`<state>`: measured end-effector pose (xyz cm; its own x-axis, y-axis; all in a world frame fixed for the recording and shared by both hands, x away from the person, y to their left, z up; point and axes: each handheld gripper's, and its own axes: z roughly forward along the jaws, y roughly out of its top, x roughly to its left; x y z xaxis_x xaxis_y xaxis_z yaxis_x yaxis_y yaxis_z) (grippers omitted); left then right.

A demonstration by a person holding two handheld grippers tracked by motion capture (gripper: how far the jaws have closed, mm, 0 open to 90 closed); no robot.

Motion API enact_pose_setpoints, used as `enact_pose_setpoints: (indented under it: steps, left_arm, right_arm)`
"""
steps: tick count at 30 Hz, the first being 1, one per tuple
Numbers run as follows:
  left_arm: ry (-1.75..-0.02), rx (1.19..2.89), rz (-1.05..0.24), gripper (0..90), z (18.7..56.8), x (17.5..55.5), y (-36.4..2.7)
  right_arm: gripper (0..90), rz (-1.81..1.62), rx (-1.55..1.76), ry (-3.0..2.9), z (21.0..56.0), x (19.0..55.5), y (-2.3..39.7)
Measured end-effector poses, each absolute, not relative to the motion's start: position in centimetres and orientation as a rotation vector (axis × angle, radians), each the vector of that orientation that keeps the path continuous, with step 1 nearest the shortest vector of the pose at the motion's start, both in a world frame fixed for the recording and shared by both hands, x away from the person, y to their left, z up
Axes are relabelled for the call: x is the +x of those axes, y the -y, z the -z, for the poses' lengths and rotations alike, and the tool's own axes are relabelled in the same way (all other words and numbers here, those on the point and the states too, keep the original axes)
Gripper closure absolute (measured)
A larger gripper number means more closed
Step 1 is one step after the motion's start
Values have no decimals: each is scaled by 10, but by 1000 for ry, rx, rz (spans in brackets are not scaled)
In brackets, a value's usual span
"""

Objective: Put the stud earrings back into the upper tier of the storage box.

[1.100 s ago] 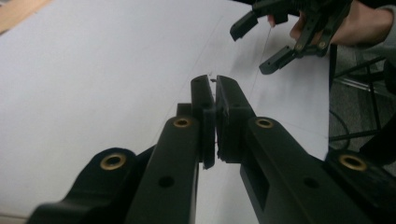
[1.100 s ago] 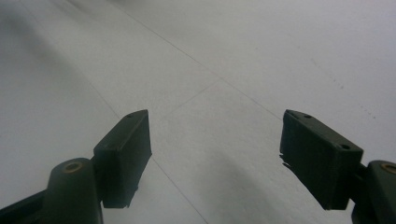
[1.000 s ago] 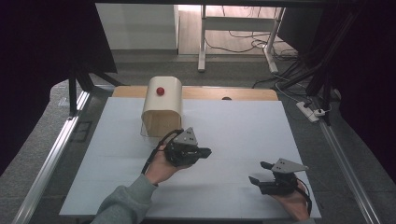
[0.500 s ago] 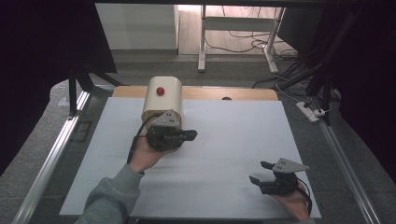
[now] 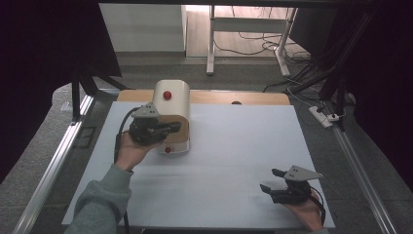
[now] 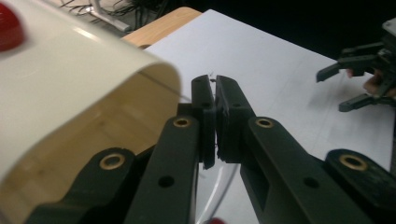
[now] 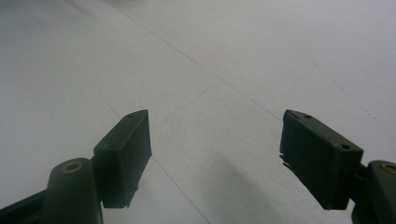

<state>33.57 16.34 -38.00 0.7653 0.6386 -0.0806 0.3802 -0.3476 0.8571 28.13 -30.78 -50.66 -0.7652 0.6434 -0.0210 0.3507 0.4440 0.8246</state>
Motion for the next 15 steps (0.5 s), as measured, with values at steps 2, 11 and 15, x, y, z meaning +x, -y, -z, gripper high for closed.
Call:
enact_pose_setpoints:
  steps: [2,11,15]
  left_arm:
    - [-783,1975,-337,858,381,337,-167]
    - [-823,1971,-373,587,391,335,-173]
    - [-835,1952,-373,460,393,326,-179]
  right_arm:
    - [240,-1234,850,-2370,507,281,308]
    - [240,-1232,858,-2367,507,280,310]
    - [240,-1225,856,-2368,507,280,309]
